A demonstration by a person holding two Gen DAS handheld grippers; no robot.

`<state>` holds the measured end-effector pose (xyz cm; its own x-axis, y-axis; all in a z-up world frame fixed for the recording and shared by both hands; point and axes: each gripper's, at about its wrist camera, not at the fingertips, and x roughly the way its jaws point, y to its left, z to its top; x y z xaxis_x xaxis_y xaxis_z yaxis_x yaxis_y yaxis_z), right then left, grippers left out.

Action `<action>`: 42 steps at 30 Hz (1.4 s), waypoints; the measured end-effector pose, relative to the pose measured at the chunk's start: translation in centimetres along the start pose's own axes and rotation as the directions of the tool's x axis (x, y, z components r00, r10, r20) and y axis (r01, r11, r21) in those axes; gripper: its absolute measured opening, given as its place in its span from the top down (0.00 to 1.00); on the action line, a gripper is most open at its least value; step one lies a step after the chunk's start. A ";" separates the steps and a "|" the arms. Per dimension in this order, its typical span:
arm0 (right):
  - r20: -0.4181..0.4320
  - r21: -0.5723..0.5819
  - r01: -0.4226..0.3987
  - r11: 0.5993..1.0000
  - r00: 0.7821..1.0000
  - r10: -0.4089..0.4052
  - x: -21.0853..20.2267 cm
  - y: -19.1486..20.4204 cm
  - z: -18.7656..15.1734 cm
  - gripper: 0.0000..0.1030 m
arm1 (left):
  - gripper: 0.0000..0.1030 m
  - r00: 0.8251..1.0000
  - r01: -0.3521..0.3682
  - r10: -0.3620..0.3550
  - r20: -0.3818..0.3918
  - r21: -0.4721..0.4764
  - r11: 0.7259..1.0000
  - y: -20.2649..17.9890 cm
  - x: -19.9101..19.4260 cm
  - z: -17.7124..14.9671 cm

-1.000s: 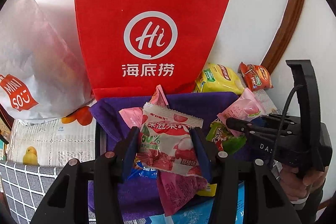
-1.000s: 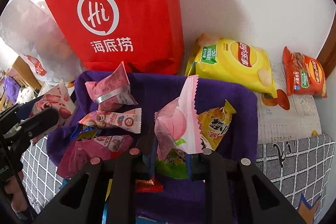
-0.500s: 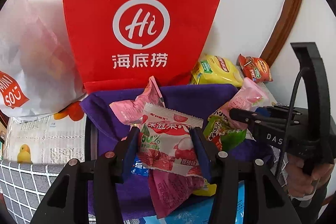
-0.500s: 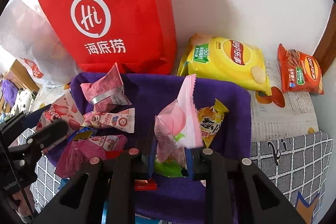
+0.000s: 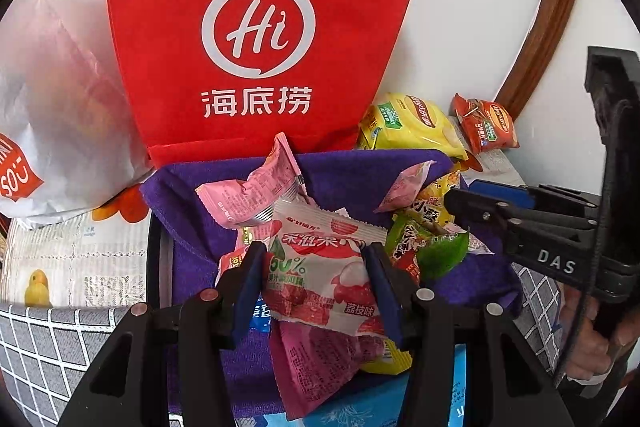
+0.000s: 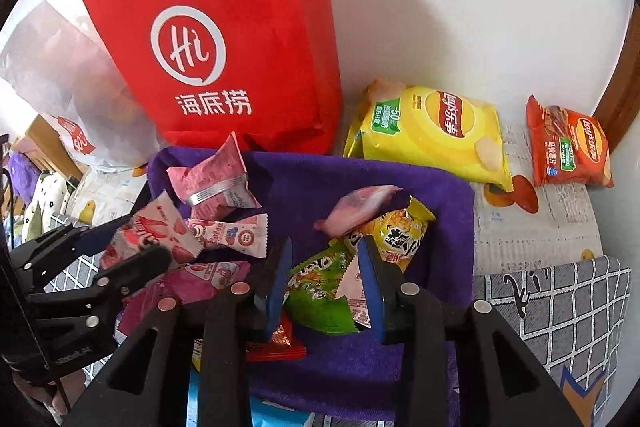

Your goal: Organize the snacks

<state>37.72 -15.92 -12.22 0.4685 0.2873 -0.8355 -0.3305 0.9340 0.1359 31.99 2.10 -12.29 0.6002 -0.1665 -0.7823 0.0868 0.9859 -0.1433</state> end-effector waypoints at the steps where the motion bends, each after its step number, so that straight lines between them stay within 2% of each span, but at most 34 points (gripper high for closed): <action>1: 0.001 0.001 0.001 1.000 1.000 -0.001 -0.1 0.0 0.0 0.66 | 0.52 1.000 0.001 -0.001 -0.001 -0.003 1.000 0.0 0.0 0.0; 9: -0.023 0.007 0.011 1.000 1.000 -0.011 0.8 -0.1 -0.1 0.64 | 0.52 1.000 0.003 -0.003 -0.026 -0.004 1.000 -0.1 0.7 0.0; 14: -0.050 -0.003 0.047 0.999 0.998 -0.047 1.7 -0.2 -0.3 0.65 | 0.51 0.999 -0.006 0.006 -0.053 -0.003 1.000 -0.2 1.3 -0.2; 26: -0.076 -0.007 0.080 0.997 0.994 -0.080 2.4 -0.5 -0.5 0.65 | 0.51 0.999 0.015 -0.016 -0.051 -0.019 1.000 0.0 1.3 -0.1; 31: -0.075 0.004 0.084 0.996 0.994 -0.083 2.4 -0.7 -0.5 0.64 | 0.47 0.999 0.039 -0.040 -0.028 -0.015 0.999 -0.1 0.5 0.1; 36: -0.071 0.004 0.098 0.995 0.993 -0.098 2.2 -0.7 -0.5 0.64 | 0.39 0.999 0.040 -0.040 -0.022 -0.027 0.999 0.1 -0.1 0.3; 42: -0.037 0.021 0.112 0.993 0.993 -0.111 0.9 -0.5 -0.4 0.64 | 0.34 0.999 0.053 -0.054 -0.006 -0.042 0.998 0.5 -1.2 0.5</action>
<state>38.03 -16.20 -13.26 0.4713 0.1735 -0.8647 -0.2582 0.9646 0.0528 31.69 2.77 -11.14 0.5902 -0.2192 -0.7769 0.0848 0.9739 -0.2104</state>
